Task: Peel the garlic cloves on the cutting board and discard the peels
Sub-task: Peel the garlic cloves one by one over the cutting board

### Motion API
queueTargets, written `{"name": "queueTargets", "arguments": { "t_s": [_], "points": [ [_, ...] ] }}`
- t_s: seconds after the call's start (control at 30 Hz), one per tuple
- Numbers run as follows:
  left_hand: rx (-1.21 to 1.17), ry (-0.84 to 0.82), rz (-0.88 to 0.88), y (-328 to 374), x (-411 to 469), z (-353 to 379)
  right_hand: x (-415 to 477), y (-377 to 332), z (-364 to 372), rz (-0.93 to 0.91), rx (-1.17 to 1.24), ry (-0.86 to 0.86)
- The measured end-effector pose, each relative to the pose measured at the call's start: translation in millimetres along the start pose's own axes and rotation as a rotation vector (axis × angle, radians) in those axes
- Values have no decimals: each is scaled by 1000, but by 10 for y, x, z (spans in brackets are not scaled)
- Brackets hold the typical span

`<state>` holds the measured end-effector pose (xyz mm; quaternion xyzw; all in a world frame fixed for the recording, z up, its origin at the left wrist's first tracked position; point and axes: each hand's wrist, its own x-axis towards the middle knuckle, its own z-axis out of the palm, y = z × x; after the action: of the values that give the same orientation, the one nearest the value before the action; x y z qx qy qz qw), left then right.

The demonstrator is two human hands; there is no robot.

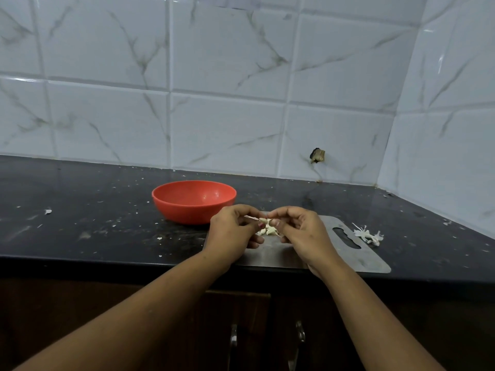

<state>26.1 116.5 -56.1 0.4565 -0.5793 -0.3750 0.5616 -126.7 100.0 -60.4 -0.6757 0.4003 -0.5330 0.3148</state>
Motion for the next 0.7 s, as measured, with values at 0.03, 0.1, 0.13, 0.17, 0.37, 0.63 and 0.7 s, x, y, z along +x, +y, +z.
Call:
{"name": "queueTargets", "arguments": {
  "t_s": [0.03,0.1,0.13,0.17,0.37,0.63,0.7],
  "points": [
    [-5,0,-1,3,-2,0,-4,-5,1,-3,-2,2],
    [-9,2,-1,5,-3,-1,-3,-2,7,-2,-8,15],
    [-10,2,-2,6,-4,-1,-1,2,6,3,-10,17],
    [-13,3,-4,5,-4,-3,-1,1,8,9,-12,12],
    [-6,0,0,10,-14,-5,-13,-38,8,13,37,-17],
    [65,9,62,4,-24,3,-36,-67,8,8,104,-46],
    [55,8,62,-3,-20,2,-41,-71,7,12,114,-52]
  ]
}}
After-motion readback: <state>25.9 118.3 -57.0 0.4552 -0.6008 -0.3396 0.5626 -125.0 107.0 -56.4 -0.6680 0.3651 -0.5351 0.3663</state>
